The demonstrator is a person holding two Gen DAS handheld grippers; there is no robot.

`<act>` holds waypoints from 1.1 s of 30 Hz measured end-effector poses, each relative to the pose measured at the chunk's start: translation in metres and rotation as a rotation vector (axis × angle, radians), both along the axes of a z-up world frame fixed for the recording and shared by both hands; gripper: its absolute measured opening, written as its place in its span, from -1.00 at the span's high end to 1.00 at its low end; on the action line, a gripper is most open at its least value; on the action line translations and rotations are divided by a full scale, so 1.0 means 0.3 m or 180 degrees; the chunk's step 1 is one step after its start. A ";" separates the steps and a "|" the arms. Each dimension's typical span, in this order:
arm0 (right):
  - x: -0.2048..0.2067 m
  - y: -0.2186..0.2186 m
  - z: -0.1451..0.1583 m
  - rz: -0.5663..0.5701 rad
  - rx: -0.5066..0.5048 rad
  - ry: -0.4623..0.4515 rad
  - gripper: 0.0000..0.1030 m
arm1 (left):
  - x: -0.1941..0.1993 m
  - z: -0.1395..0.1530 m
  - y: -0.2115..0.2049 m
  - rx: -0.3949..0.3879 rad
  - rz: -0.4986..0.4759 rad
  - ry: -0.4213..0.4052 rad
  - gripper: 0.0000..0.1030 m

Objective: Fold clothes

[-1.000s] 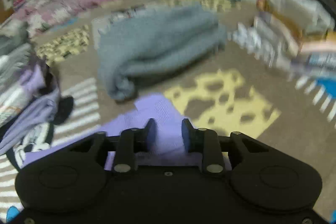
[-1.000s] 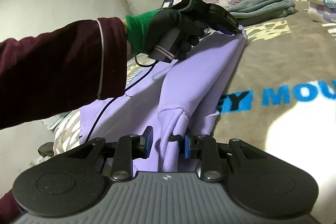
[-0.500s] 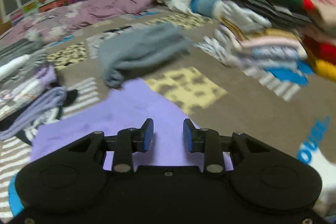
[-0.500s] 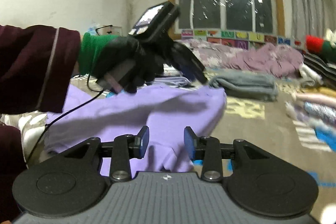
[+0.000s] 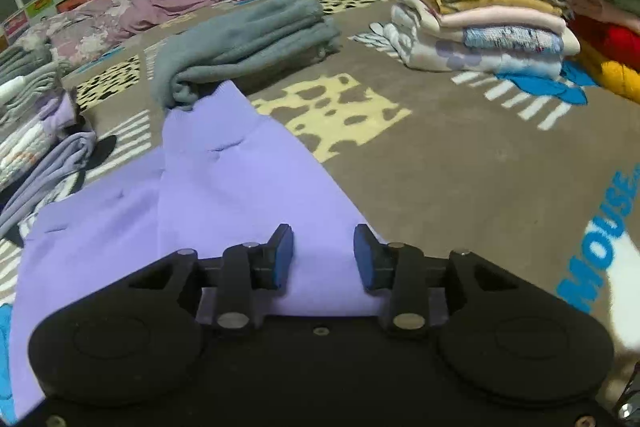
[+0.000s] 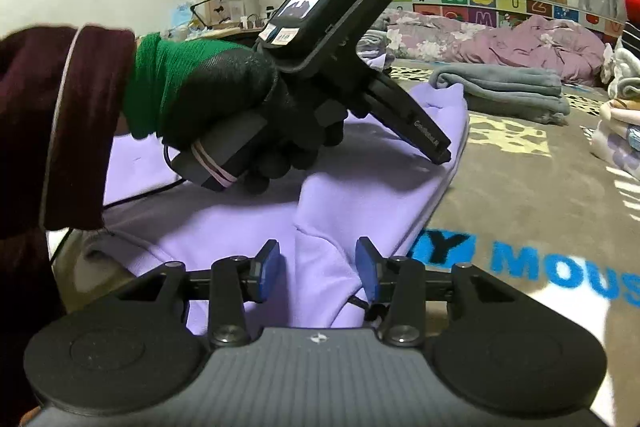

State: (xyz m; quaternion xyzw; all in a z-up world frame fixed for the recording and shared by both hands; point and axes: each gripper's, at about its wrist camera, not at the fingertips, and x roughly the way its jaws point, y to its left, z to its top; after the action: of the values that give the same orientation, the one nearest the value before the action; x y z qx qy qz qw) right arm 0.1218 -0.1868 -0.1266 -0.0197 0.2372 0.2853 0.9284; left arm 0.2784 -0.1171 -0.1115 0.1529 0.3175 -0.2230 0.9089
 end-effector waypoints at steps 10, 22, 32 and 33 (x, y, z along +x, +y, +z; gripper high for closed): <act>-0.156 -0.041 0.073 -0.0104 0.0121 -0.0464 0.15 | -0.434 0.048 0.245 -0.0677 0.0637 -0.0383 0.14; -0.230 -0.062 0.109 -0.0221 0.0374 -0.0407 0.04 | -0.616 0.068 0.520 -0.1354 0.1174 -0.0267 -0.31; -0.252 0.029 0.117 -0.0002 0.0733 -0.0055 -0.07 | -0.716 0.036 0.961 -0.2125 0.2403 -0.0267 -0.32; -0.255 0.044 0.118 0.0048 0.0714 -0.0052 -0.10 | -0.726 0.028 1.012 -0.2245 0.2548 -0.0265 -0.32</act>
State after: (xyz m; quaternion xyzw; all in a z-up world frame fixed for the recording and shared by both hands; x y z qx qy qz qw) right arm 0.0453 -0.1735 -0.0913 0.0803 0.1961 0.3169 0.9245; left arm 0.0605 0.1865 -0.1031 -0.2862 0.2204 0.0542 0.9309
